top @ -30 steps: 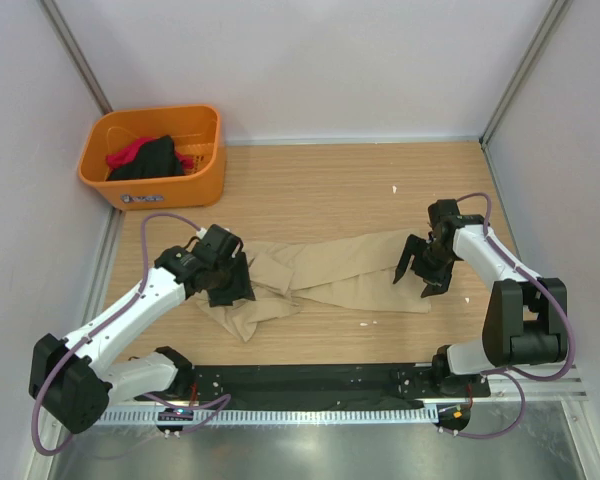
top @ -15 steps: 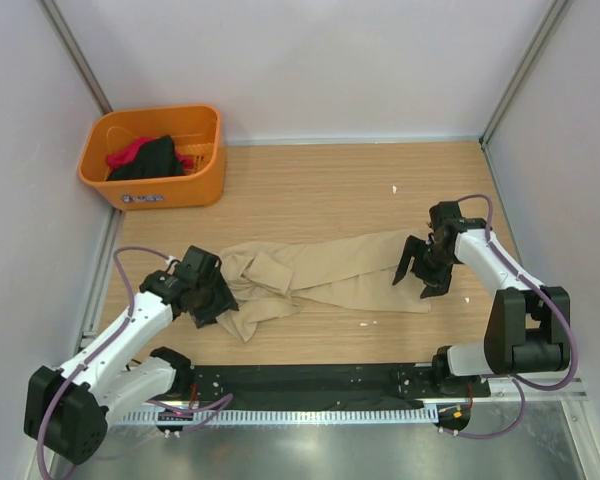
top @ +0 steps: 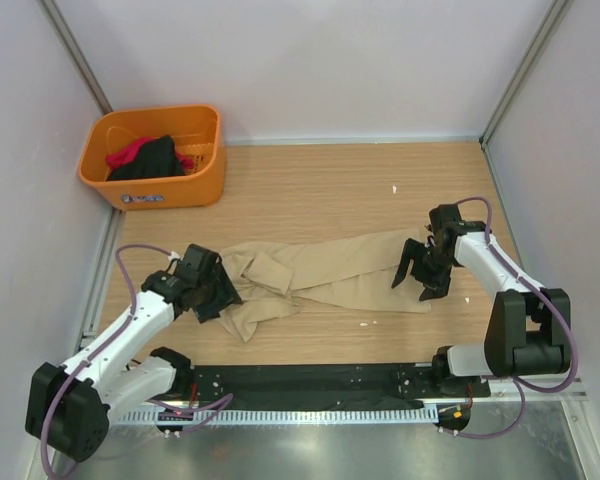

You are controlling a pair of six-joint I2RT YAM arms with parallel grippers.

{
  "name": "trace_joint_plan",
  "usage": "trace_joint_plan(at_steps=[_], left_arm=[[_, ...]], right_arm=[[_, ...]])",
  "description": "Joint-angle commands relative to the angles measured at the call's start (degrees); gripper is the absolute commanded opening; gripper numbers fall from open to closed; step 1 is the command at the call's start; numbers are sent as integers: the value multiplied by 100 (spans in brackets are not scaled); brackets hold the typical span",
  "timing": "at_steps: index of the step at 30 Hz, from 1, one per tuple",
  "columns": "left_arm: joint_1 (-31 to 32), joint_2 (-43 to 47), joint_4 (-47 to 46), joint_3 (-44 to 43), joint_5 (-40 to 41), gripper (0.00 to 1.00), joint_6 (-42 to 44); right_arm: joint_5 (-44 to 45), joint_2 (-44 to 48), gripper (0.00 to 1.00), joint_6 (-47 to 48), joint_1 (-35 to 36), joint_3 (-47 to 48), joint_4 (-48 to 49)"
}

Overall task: Fold and stack the t-shirts
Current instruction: Flatten the tshirt out

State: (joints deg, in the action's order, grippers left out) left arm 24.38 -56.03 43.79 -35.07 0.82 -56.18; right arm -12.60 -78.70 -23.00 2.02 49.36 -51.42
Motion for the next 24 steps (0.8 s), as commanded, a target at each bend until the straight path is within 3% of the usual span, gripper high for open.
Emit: trace_joint_plan(at_steps=[1,4,10,13,21,24], left_arm=[[-21,276,-449,245,41,64,169],[-21,295,-1038,527,-212,51,195],[-12,-13,-1303,580,-302,51,433],[-12,-110,-1417,536,-275,44,459],[-12,-312,-1645,598,-486,38,389],[-12,-425,-1567,580,-329,41,441]], right_arm=[[-111,179,79,68,-9,-32,71],[-155,188,79,68,0,-23,71],[-173,188,79,86,-9,-32,53],[-181,197,79,77,-9,-15,53],[-164,223,79,68,0,-23,53],[-172,223,80,68,0,-23,53]])
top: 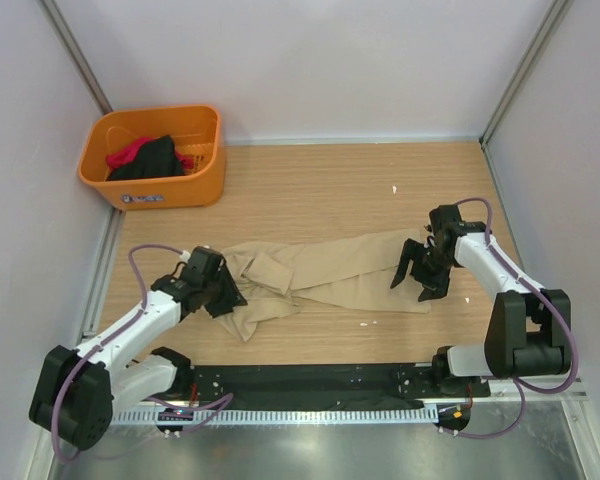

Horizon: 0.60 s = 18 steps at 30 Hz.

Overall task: Fold and stack the t-shirts
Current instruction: Flatten the tshirt out

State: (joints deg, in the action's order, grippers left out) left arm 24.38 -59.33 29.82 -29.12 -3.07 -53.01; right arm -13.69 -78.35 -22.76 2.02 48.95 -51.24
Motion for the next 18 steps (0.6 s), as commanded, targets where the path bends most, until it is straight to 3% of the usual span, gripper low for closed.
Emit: trace_joint_plan(at_steps=[1,4,6,15,18], left_arm=[[-12,-131,-92,-93,122,49,142],[-12,-228,146,-146,263,56,142],[-12,-237,15,-102,246,55,133],[-12,-386,-416,-32,158,30,221],[-12,-334,-373,-119,88,7,370]], right_arm=[[-55,188,79,44,0,18,35],[-63,188,80,44,-9,36,27],[-63,188,79,44,-9,18,27],[-28,179,79,0,-9,-26,62],[51,188,79,-158,-9,-43,53]])
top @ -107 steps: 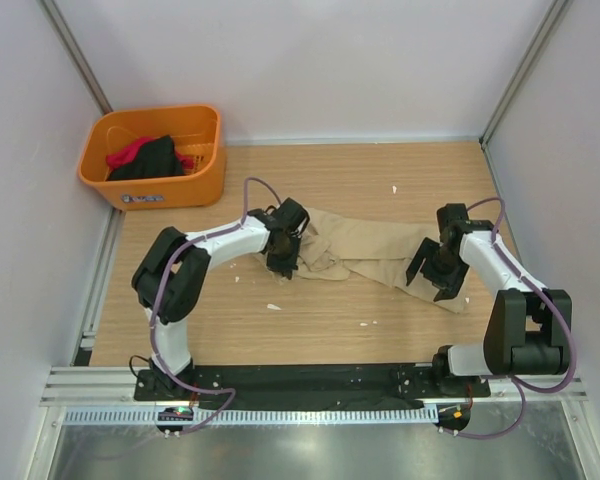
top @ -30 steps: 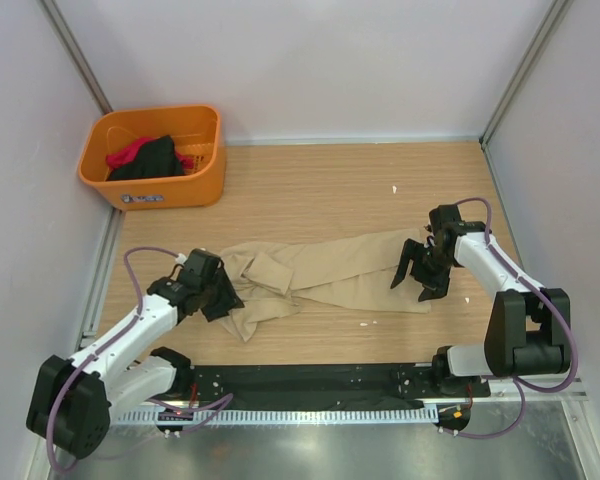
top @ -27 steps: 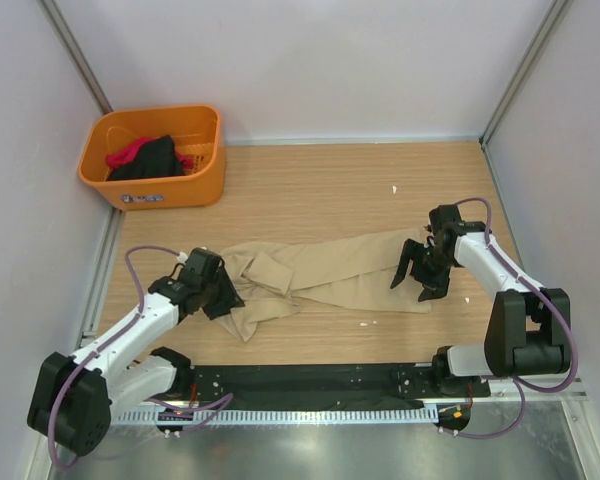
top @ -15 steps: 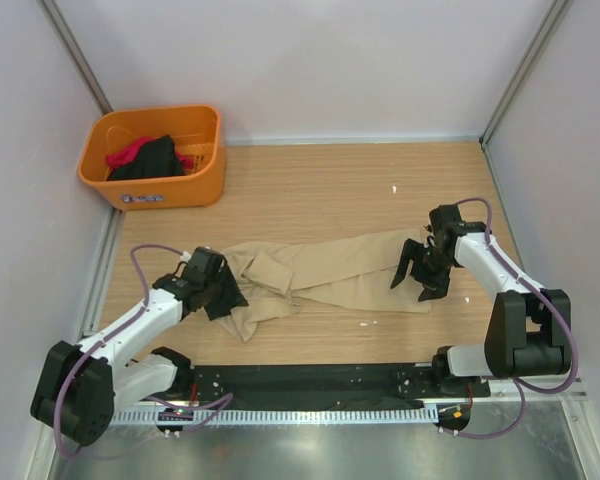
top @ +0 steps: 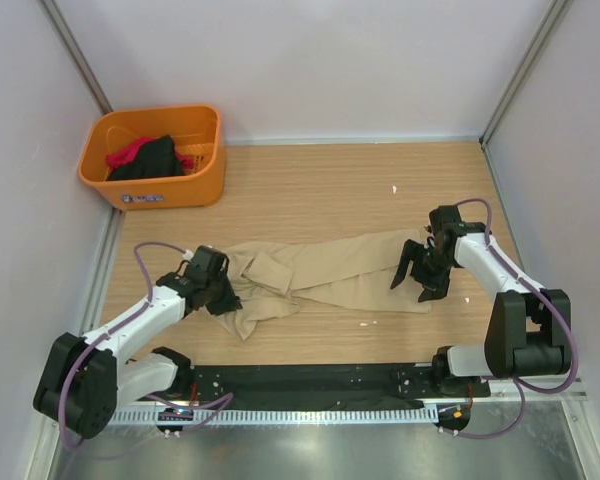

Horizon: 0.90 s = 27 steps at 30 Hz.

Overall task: Fold and stack the t-shirts
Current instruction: Flatten the tshirt out

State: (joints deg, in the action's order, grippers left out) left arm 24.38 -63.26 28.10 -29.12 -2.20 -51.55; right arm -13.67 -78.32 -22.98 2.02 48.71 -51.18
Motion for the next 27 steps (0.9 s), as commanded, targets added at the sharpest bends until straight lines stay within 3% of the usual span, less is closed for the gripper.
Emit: trace_joint_plan(at_steps=[1,7,8,9,11,18,20,27], left_arm=[[-12,103,-112,-268,0,0,242],[14,806,959,-919,149,0,671],[23,885,1030,-1068,132,0,716],[31,956,1083,-1112,123,0,751],[49,1140,1145,-1148,44,0,778],[84,1360,908,-1340,-439,0,1076],[84,1500,882,-1525,-606,0,1129],[76,1932,1654,-2633,114,0,1656]], right_arm=[[110,169,79,-206,-18,-19,12],[970,413,72,-1269,-123,-221,-331],[1050,519,68,-1383,-314,-248,-375],[1173,659,51,-1584,-421,-300,-419],[1279,862,47,-1639,-764,-318,-489],[1341,828,47,-1709,-1072,-563,-412],[947,758,48,-1561,-1186,-643,-88],[690,248,66,-849,-1187,207,512]])
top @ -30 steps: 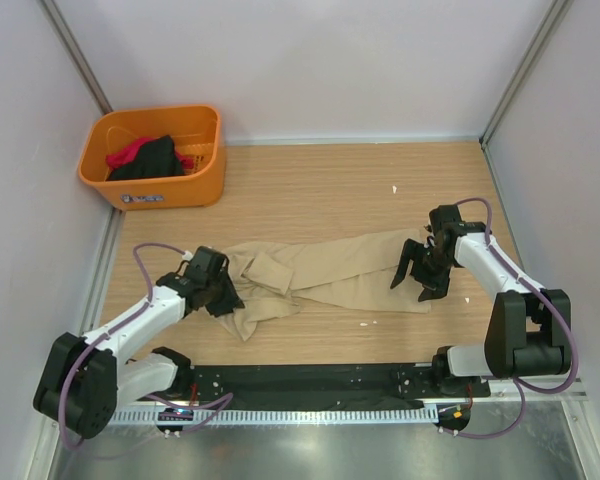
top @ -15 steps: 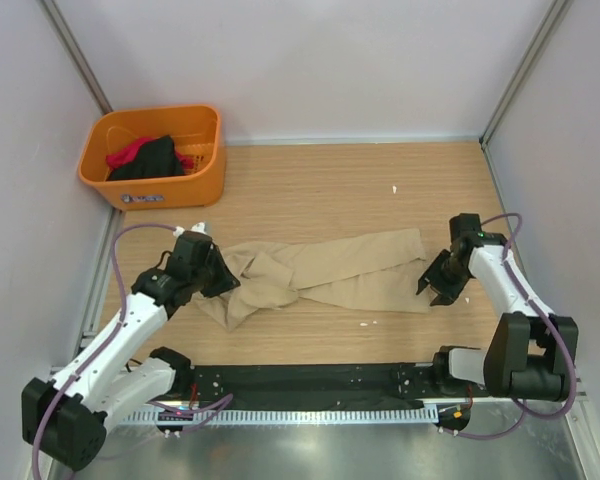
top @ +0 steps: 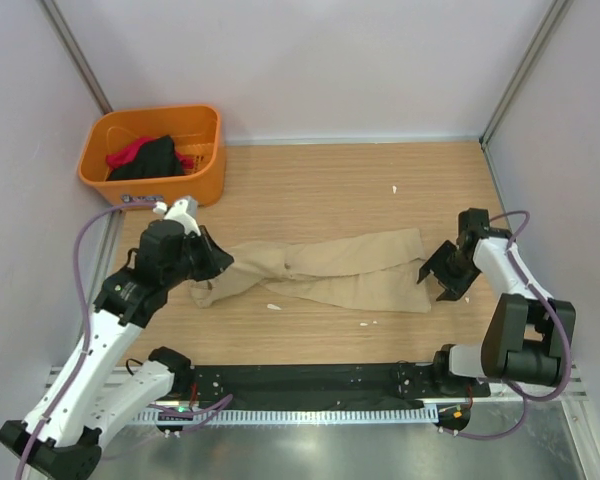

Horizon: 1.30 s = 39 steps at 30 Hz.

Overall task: Fold and stack the t-shirts
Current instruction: Flatten the tshirt out

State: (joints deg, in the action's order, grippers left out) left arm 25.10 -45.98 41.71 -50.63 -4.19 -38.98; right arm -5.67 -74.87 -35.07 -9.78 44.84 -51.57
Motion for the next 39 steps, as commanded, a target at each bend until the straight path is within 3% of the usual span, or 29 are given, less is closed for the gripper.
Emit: trace_joint_plan(at_steps=[1,5,6,8,13,18,28,39], left_arm=[[3,186,372,-544,330,0,478],[3,115,259,-510,164,0,479],[3,80,223,-492,42,0,462],[3,27,118,-456,-56,0,444],[3,-113,-40,-439,-179,0,505],[3,-201,-120,-439,-258,0,567],[3,-166,-32,-544,-109,0,822],[12,-228,3,-658,-65,0,989]], right_arm=[[-118,-341,65,360,-15,666,586],[40,-1037,56,54,-15,982,596],[-56,-1125,42,-260,-15,1044,604],[-214,-1275,31,-788,-15,1071,596],[-234,-1346,39,-2353,81,1176,622],[154,-1538,50,-2733,108,1492,298],[426,-1925,52,-3515,213,1282,-72],[391,-2365,50,-3753,266,1501,-116]])
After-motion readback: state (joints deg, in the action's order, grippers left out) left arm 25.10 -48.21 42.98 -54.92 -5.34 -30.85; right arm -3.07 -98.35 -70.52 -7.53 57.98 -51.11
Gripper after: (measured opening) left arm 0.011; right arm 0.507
